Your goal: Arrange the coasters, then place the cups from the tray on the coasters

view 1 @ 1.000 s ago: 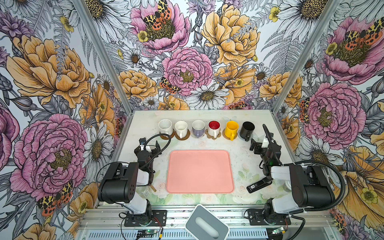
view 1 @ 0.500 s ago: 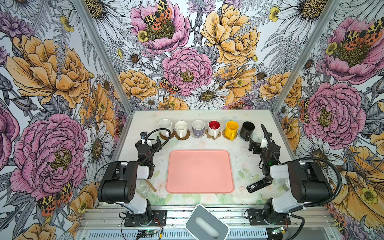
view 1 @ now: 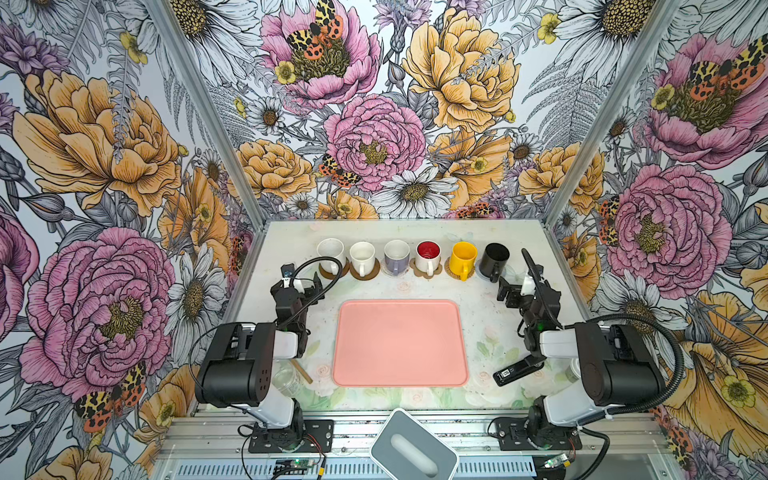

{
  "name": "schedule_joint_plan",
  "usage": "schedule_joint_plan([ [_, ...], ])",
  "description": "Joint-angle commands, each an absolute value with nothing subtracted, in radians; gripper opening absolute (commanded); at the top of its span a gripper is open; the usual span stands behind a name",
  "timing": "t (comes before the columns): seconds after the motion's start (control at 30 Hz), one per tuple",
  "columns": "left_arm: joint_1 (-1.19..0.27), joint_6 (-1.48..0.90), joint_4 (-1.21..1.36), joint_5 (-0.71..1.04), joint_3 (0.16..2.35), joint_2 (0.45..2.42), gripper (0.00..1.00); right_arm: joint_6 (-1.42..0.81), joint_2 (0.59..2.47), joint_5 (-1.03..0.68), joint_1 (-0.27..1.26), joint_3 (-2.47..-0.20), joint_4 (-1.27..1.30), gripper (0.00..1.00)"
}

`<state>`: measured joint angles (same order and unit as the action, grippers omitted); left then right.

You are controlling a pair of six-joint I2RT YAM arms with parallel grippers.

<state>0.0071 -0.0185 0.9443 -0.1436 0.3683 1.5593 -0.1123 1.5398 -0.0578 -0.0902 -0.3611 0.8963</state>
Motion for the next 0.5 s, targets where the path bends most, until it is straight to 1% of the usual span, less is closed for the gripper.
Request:
schedule_joint_plan([
  [0.0,0.009,-0.005,0.948,-0.123,0.372,1.551,0.99,-0.105,1.545,-0.070,-0.081,-0.370,0.929,0.99],
  [0.47,0.009,-0.005,0.948,-0.123,0.373,1.551,0.99,-0.103,1.545,-0.065,-0.079,-0.375,0.919,0.99],
])
